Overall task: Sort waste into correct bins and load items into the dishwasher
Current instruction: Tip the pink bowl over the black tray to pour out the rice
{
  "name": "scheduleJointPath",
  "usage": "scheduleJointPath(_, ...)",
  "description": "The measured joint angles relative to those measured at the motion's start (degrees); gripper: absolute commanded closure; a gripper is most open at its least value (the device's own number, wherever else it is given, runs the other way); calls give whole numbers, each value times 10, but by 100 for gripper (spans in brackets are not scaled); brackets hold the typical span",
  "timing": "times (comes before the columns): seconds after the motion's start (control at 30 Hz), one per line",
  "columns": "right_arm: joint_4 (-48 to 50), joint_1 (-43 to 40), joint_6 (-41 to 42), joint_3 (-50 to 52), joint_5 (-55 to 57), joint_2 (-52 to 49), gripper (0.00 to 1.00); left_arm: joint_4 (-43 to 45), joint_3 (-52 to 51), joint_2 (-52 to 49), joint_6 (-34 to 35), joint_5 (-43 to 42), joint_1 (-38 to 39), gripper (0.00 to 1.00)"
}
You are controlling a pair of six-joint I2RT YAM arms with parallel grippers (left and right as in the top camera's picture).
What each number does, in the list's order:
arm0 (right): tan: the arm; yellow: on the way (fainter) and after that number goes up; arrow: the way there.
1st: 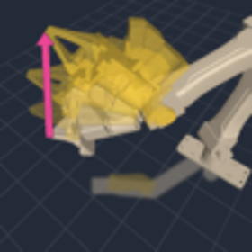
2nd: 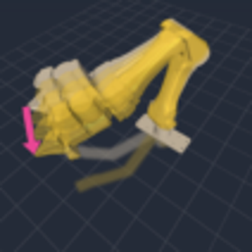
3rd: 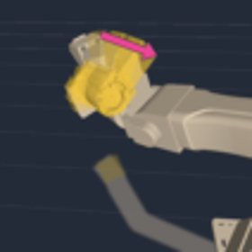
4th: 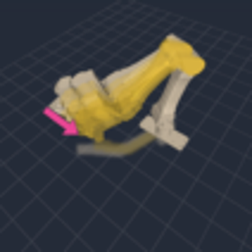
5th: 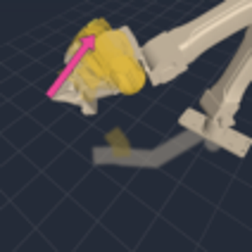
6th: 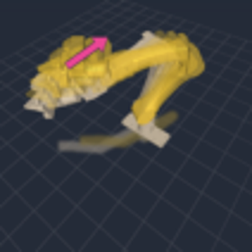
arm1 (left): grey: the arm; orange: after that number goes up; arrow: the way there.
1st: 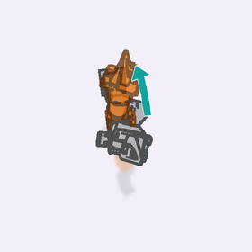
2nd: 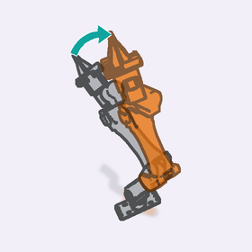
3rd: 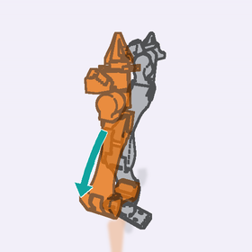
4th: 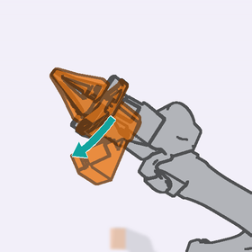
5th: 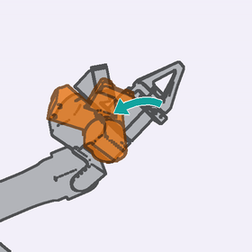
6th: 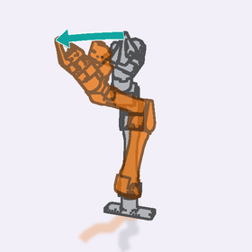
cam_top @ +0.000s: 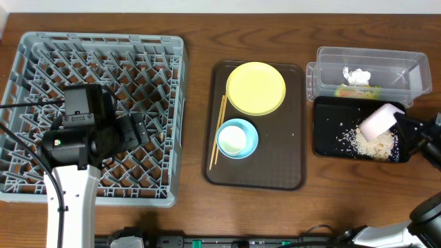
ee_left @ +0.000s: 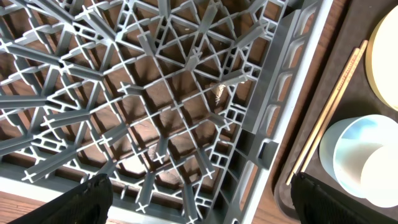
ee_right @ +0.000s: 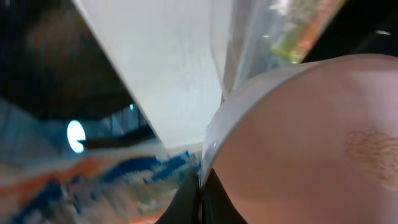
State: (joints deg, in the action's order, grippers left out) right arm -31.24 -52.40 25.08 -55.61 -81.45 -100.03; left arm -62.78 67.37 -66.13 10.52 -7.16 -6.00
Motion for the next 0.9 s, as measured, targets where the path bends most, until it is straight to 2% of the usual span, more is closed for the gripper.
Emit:
scheduleJointPath(0.33,106,-5,167,1,24,0,99,0,0,0,0,0,0,7)
scheduleJointPath(0.47,115,-5,217,1,27,0,99,0,0,0,0,0,0,7)
scheduleJointPath(0.73,145,-5,286,1,39,0,99,0,0,0,0,0,0,7)
scheduleJointPath(0.9,204,-5,272,2,38,0,99,0,0,0,0,0,0,7)
